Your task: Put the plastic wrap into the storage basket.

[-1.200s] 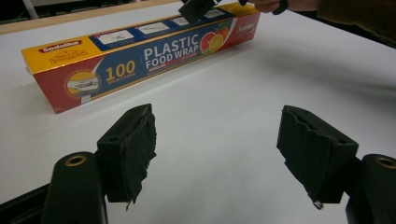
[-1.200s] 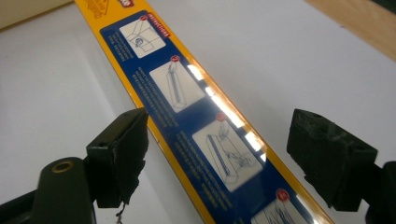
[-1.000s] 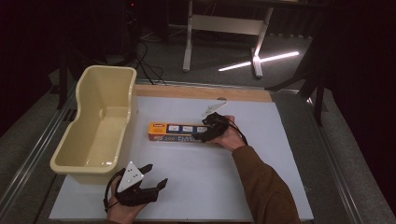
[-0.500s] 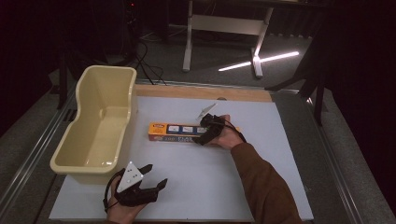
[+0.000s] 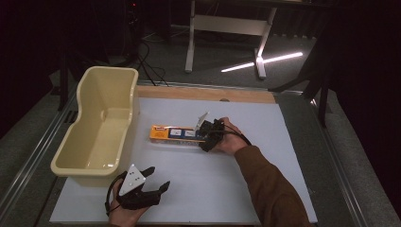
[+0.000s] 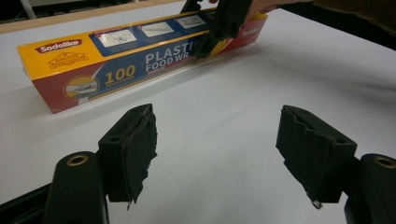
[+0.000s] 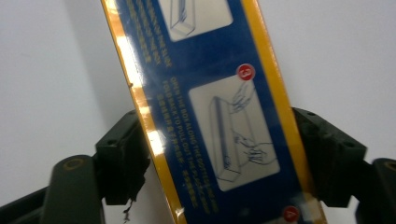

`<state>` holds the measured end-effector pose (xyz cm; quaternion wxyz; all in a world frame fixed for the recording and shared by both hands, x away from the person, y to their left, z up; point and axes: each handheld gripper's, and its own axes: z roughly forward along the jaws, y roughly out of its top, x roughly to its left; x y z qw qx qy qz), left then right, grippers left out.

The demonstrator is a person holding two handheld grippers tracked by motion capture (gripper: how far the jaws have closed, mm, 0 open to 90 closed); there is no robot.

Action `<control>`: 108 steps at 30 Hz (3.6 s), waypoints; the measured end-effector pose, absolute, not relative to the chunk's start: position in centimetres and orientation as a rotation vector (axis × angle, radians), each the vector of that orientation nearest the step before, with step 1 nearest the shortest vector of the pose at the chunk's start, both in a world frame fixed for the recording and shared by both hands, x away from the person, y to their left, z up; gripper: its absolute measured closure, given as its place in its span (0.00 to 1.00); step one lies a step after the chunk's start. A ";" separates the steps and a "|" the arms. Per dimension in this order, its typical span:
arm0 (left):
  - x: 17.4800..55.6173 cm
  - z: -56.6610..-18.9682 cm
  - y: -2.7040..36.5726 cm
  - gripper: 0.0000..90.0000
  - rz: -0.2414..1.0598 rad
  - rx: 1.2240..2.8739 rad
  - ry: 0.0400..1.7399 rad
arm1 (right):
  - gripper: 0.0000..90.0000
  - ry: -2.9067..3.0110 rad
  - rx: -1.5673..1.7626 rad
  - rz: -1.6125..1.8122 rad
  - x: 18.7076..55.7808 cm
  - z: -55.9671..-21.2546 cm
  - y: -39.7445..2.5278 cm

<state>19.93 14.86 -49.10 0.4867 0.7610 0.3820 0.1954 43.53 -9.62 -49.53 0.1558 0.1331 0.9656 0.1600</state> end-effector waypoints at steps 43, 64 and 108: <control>19.9 -49.0 15.3 0.33 0.447 1.817 0.928 | 0.38 3.152 0.314 0.167 43.1 -49.4 -5.8; 19.9 -49.0 15.2 0.35 0.452 1.815 0.930 | 0.44 3.186 0.615 0.145 42.4 -48.0 -5.4; 19.9 -49.1 14.6 0.32 0.455 1.838 0.912 | 0.44 2.983 1.279 0.945 44.7 -42.2 -6.6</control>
